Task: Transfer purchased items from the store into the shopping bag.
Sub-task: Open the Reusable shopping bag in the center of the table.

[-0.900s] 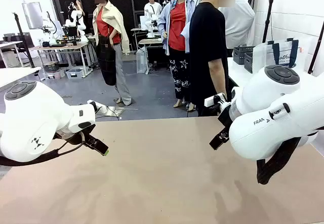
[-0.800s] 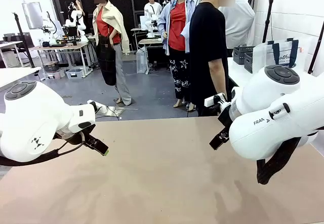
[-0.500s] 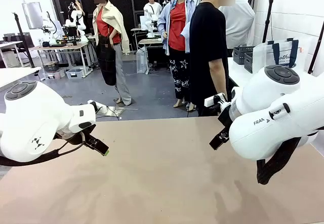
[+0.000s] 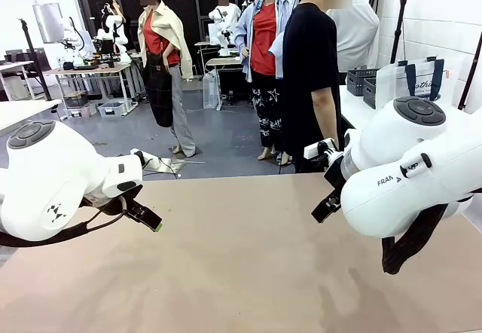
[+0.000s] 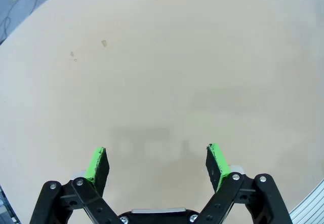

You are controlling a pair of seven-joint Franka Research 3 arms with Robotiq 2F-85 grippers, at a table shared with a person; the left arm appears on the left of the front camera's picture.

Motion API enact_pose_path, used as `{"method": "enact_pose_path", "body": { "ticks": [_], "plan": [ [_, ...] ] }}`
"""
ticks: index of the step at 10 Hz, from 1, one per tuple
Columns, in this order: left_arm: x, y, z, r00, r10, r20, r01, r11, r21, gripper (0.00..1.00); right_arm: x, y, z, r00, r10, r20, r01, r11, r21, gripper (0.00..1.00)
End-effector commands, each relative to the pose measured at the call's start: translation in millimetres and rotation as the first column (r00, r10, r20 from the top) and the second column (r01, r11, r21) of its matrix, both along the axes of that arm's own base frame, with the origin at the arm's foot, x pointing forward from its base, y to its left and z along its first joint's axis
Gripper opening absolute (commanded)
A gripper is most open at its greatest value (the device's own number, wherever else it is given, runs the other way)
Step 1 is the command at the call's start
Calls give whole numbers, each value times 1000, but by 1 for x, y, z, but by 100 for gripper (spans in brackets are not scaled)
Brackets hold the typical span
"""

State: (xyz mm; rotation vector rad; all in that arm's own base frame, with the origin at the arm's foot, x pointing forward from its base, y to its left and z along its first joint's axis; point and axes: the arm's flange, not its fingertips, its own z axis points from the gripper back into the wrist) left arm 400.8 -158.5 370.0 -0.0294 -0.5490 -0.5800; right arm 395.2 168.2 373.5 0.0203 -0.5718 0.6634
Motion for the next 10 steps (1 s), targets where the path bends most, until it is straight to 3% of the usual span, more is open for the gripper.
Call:
{"method": "enact_pose_path", "body": {
  "ticks": [1, 10],
  "plan": [
    [0, 1, 0, 1000, 2, 0, -2, 1000, -1, 100, 0, 0, 0, 1000, 0, 0, 0, 1000, 0, 100],
    [0, 1, 0, 1000, 2, 0, -2, 1000, -1, 100, 0, 0, 0, 1000, 0, 0, 0, 1000, 0, 100]
  ]
}}
